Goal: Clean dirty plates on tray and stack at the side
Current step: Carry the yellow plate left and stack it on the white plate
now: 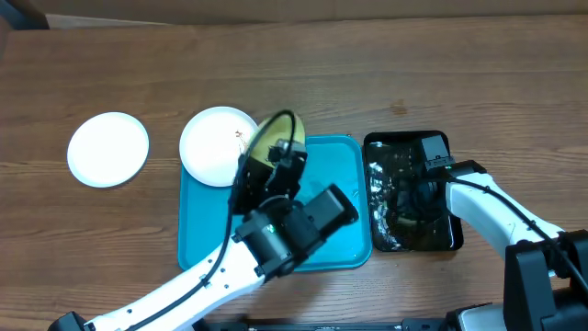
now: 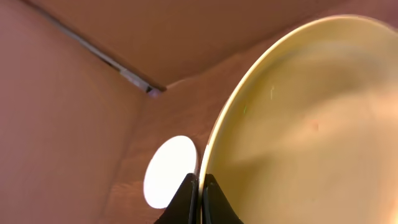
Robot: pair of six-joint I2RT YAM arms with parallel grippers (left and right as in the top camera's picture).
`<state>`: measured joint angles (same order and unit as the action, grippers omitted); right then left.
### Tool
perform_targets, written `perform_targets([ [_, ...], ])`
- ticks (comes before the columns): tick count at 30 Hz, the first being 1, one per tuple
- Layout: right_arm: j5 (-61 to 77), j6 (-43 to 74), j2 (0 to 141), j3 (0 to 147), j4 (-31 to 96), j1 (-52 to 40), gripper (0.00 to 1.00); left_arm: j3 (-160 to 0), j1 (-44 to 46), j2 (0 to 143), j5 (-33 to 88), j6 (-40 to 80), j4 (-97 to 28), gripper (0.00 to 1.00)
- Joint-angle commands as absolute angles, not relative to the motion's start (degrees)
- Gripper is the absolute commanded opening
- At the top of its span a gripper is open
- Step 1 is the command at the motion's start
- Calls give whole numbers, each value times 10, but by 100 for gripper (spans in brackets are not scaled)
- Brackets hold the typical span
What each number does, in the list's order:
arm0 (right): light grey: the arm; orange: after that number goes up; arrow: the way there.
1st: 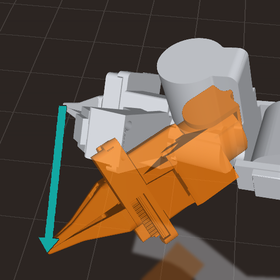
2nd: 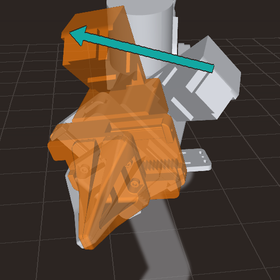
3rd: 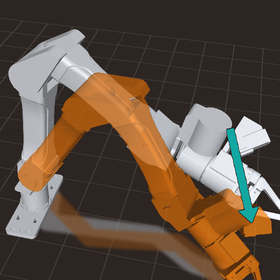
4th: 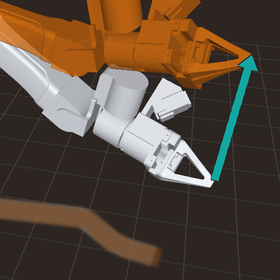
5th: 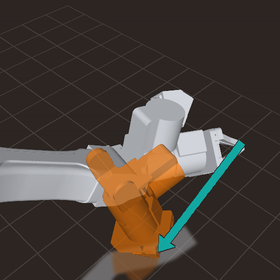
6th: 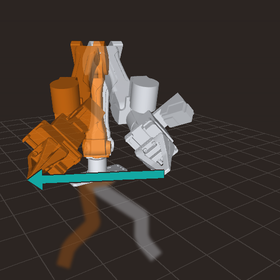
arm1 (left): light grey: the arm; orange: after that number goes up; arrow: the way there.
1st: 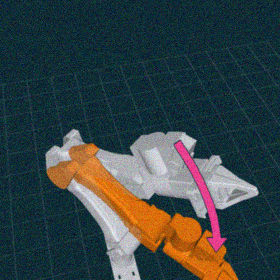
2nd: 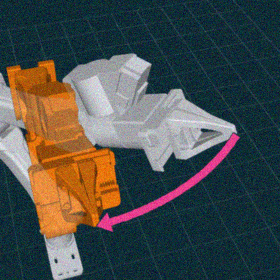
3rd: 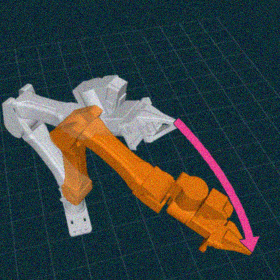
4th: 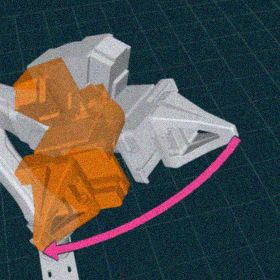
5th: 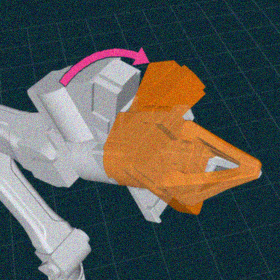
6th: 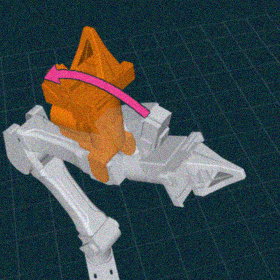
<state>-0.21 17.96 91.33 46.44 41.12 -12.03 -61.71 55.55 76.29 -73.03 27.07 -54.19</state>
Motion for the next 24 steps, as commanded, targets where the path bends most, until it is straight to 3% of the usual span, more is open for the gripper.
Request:
perform_targets([
  [1,-4,178,907,461,408,-118,100,-629,493,750,-668,283,-497,4],
  [5,-4,178,907,461,407,-118,100,-634,386,737,-457,270,-462,4],
  [10,-4,178,907,461,407,-118,100,-634,175,734,-161,270,-415,4],
  [14,-4,178,907,461,407,-118,100,-634,-26,740,17,271,-382,4],
  [15,-4,178,907,461,407,-118,100,-634,-119,747,59,273,-369,4],
  [20,-4,178,907,461,407,-118,100,-634,-295,785,61,278,-357,4],
  [24,-4,178,907,461,407,-118,100,-634,-371,842,58,290,-328,4],
])
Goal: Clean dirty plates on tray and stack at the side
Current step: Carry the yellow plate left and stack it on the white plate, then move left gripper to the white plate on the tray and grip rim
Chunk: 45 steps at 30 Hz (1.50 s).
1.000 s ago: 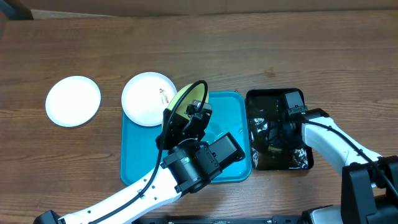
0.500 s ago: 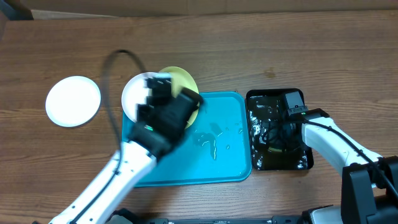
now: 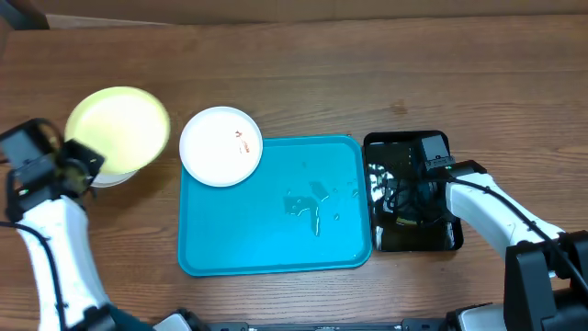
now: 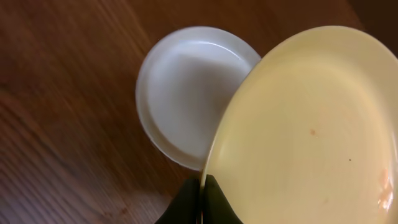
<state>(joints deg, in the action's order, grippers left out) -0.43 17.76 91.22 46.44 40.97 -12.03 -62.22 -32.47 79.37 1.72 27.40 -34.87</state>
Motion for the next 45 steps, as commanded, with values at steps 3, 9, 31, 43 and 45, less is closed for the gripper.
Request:
perform_targets([
  [3,-4,178,907,461,407,-118,100,-634,-397,889,58,287,-281,5],
  [9,-4,178,907,461,407,-118,100,-634,-402,973,108,284,-196,5],
  [31,-4,178,907,461,407,-118,100,-638,-193,867,104,248,-404,77],
  [43,-4,178,907,461,407,-118,100,-638,-77,975,10,213,-389,68],
  [45,-4,178,907,461,407,-118,100,-638,-77,989,11,213,-384,68],
])
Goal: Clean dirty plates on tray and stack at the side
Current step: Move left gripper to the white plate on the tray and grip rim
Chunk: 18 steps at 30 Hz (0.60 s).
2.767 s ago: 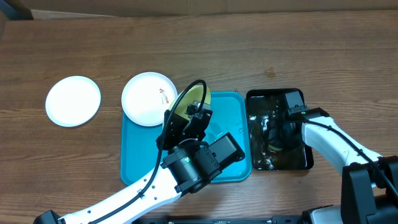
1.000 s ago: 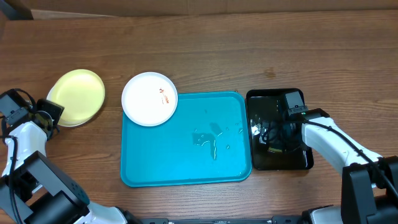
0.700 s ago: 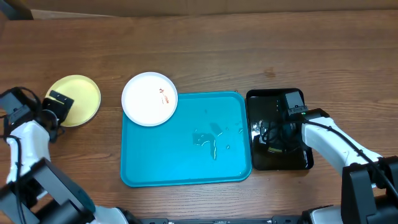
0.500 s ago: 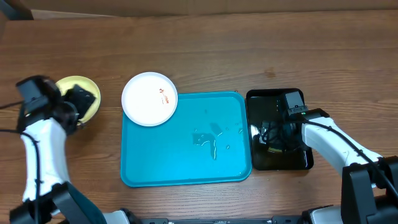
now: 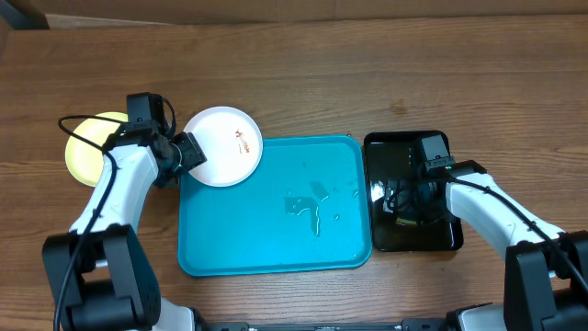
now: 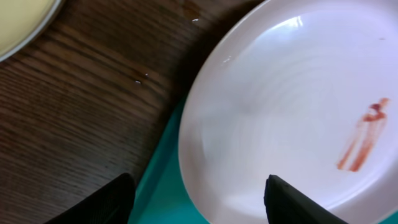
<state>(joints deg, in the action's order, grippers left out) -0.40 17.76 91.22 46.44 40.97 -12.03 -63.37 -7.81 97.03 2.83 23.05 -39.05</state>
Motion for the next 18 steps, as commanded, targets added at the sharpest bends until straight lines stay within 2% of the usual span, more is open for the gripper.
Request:
perform_targets([
  [1,-4,178,907,461,407,-118,100,-638,-77,994,11,212,-382,67],
  [6,-4,178,907,461,407,-118,100,-638,-71,1018,40,201,-381,54],
  [10,-4,178,907,461,407,-118,100,-638,-65,1038,64,192,-380,38],
  [12,-4,178,907,461,407,-118,100,-638,-62,1049,58,192,-376,34],
  [16,-4,178,907,461,407,-118,100,-638,-62,1062,58,192,-381,11],
  [18,-4,178,907,461,407,-118,100,-638,-60,1062,62,192,-389,5],
])
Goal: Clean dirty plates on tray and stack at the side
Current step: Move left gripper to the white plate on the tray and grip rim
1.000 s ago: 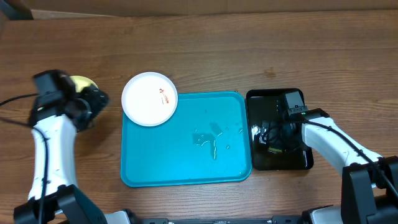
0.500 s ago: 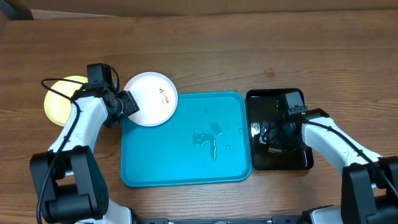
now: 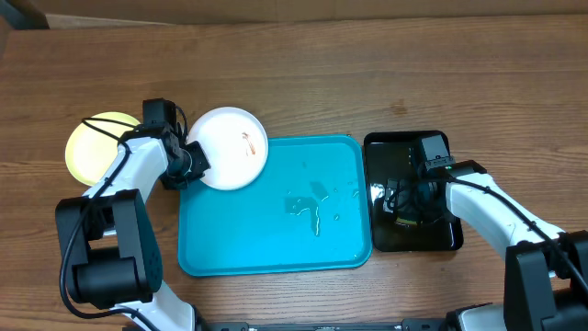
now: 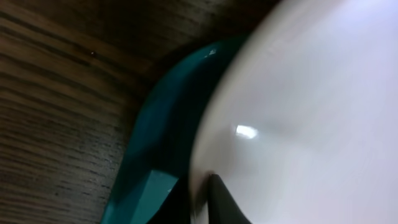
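A white plate (image 3: pixel 231 147) with a red smear (image 3: pixel 246 140) lies half over the blue tray's (image 3: pixel 276 239) far left corner. My left gripper (image 3: pixel 196 164) is shut on its left rim. In the left wrist view the plate (image 4: pixel 311 112) fills the right side, and the dark fingers (image 4: pixel 221 202) pinch its edge above the teal tray corner (image 4: pixel 146 186). A yellow plate (image 3: pixel 101 145) lies at the far left of the table. My right gripper (image 3: pixel 406 197) reaches into the black bin (image 3: pixel 411 147); its jaws are not clear.
The tray's middle holds a small puddle of water (image 3: pixel 308 204). The black bin stands right against the tray's right edge. Bare wooden table (image 3: pixel 367 74) stretches behind the tray and bin.
My left gripper was open beside the stained white plate's left rim; now it is shut on that rim. The plate sits slightly further right. The right arm has not moved.
My left gripper held the yellow plate above the tray. Then it held it over a clean white plate at the far left. Later the yellow plate lay on that white plate and the gripper stood open by the stained plate, which it now grips.
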Robot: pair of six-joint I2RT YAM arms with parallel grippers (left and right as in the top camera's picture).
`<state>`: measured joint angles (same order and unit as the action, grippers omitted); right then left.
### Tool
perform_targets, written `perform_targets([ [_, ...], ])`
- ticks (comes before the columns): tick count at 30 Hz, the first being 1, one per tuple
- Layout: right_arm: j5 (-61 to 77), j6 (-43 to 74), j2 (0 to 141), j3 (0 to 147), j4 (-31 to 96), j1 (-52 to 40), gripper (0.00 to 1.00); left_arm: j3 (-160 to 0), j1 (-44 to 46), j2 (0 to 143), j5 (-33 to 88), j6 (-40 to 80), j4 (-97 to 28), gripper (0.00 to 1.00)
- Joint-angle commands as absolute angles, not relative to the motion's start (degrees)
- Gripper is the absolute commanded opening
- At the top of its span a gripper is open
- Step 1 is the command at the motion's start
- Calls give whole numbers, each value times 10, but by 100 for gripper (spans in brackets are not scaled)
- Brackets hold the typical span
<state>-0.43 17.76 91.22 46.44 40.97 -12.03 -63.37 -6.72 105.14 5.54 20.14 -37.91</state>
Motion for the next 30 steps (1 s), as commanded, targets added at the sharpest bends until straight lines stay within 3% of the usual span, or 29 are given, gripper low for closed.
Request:
perform_targets([
  [1,-4,178,907,461,407,-118,100,-638,-59,1062,62,192,-393,4],
  [17,-4,178,907,461,399,-118,100,-638,-23,1060,121,138,-556,5],
  [18,-4,178,907,461,398,-118,100,-638,-18,1060,121,137,-561,8],
  [20,-4,178,907,461,405,-118,100,-638,-14,1060,121,137,-563,27],
  [23,-4,179,907,461,406,-118,100,-638,-10,1060,121,137,-561,35],
  [25,-4,183,907,461,412,-118,73,-638,-10,1060,120,137,-559,36],
  [28,-4,208,907,458,430,-118,43,-638,-10,1060,116,137,-559,36],
  [29,-4,209,907,456,429,-118,27,-638,-10,1060,114,136,-558,35],
  [30,-4,208,907,451,427,-118,4,-638,-10,1060,114,132,-556,36],
])
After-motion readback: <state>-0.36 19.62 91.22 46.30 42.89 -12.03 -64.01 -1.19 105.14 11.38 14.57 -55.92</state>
